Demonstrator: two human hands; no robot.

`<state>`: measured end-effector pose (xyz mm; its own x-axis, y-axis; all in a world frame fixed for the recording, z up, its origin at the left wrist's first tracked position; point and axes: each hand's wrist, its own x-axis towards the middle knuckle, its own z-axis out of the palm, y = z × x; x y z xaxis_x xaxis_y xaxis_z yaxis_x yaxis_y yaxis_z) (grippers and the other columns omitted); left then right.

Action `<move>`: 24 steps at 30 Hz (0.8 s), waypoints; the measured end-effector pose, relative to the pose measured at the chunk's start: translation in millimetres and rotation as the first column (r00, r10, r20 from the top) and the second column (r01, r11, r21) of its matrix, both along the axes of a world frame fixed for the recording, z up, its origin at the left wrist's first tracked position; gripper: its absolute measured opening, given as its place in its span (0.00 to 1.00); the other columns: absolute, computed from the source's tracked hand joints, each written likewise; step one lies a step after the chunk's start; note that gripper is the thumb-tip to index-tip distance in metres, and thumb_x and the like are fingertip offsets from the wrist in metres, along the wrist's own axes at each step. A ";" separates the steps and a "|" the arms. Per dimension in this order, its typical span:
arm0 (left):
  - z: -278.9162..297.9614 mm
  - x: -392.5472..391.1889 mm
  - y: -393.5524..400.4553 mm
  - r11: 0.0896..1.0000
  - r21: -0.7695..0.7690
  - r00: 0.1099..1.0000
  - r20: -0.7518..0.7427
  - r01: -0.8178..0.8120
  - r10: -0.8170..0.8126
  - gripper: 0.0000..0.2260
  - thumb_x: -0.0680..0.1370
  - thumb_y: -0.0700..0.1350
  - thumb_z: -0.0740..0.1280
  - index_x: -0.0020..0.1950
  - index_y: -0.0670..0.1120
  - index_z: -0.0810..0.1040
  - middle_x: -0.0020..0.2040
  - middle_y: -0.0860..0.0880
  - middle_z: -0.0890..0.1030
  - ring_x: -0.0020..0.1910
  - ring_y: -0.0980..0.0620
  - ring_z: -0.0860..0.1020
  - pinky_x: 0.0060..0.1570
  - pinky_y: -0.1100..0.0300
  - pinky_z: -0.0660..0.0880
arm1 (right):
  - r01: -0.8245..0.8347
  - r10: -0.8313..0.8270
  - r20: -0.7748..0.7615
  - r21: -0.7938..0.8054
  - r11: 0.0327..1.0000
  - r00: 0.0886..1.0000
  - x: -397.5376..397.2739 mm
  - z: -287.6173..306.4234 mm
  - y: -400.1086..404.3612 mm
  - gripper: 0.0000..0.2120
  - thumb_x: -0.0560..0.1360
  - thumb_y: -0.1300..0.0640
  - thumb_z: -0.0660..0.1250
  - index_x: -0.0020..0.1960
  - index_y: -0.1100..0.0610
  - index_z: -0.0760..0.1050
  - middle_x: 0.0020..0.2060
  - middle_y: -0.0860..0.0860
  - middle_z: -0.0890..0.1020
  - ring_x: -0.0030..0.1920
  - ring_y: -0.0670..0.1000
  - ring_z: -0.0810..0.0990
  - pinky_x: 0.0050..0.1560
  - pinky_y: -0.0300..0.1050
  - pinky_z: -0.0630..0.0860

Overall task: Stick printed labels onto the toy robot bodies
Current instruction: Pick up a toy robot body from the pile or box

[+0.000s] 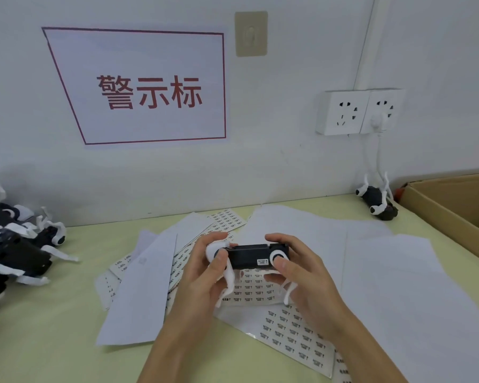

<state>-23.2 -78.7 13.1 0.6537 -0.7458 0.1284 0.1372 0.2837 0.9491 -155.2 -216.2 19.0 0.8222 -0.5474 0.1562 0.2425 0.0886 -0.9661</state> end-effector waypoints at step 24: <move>1.1 -19.1 -8.9 0.989 0.131 0.992 0.118 -0.066 0.050 0.12 0.78 0.50 0.62 0.56 0.49 0.81 0.48 0.41 0.86 0.45 0.33 0.84 0.40 0.44 0.83 | 0.101 -0.029 -0.210 0.338 0.936 0.977 -75.1 25.0 -55.9 0.19 0.77 0.48 0.67 0.57 0.63 0.80 0.46 0.63 0.83 0.45 0.61 0.83 0.56 0.56 0.81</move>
